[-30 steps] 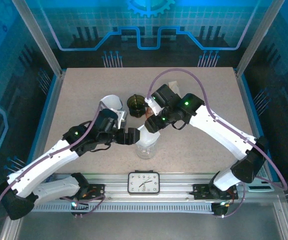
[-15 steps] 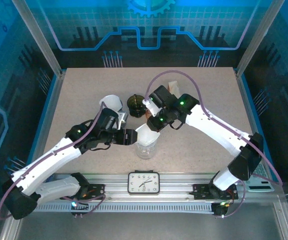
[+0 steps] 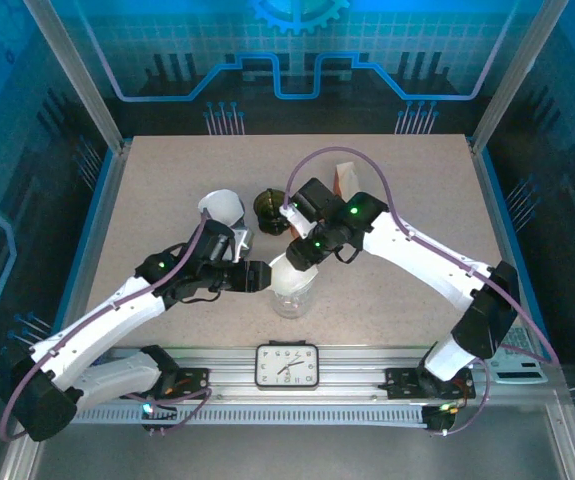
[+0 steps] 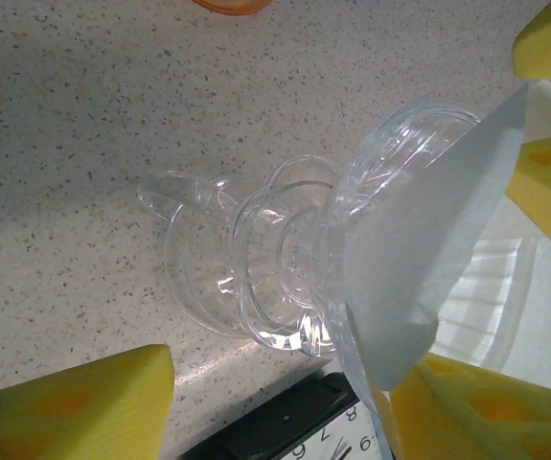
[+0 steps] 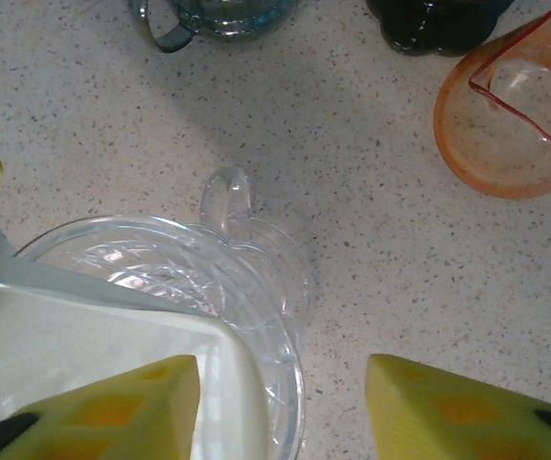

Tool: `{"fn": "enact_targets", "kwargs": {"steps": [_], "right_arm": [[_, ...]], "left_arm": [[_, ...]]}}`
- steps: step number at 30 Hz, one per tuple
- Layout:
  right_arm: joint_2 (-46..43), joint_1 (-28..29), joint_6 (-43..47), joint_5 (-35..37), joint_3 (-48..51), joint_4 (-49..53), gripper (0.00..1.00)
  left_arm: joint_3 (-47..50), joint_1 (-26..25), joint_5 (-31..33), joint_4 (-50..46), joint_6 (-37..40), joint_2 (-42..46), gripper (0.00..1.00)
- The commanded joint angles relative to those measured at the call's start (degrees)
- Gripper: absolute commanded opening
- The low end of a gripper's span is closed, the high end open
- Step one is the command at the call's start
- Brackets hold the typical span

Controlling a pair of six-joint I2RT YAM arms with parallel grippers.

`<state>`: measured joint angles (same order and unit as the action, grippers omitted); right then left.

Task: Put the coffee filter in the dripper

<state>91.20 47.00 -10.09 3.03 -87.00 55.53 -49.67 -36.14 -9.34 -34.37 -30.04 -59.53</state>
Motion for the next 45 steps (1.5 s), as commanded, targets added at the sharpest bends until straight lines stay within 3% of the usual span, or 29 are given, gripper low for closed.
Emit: {"fn": "enact_targets", "kwargs": {"steps": [1, 6, 20, 25, 39, 45], "right_arm": [[-0.58, 1.25, -0.37, 1.34, -0.20, -0.68, 0.57], [0.33, 2.38, -0.34, 1.24, 0.81, -0.77, 0.63], [-6.91, 2.74, -3.09, 3.39, 5.29, -3.85, 0.62], [-7.78, 2.74, -3.53, 2.56, 5.39, -3.24, 0.52], [-5.69, 3.62, -3.01, 2.75, 5.61, -2.35, 0.11], [-5.32, 3.88, -3.27, 2.95, 6.41, -2.83, 0.06]], "left_arm": [[0.45, 0.71, -1.73, 0.71, -0.45, 1.10, 0.63], [0.45, 0.90, -1.81, 0.78, -0.46, 1.21, 0.64], [0.79, 1.07, -2.05, 0.77, -0.37, 1.08, 0.64], [0.89, 1.09, -2.17, 0.97, -0.54, 1.08, 0.64], [1.06, 1.20, -2.35, 1.24, -0.58, 0.73, 0.64], [1.68, 1.33, -2.31, 1.70, -0.72, 0.72, 0.64]]}}
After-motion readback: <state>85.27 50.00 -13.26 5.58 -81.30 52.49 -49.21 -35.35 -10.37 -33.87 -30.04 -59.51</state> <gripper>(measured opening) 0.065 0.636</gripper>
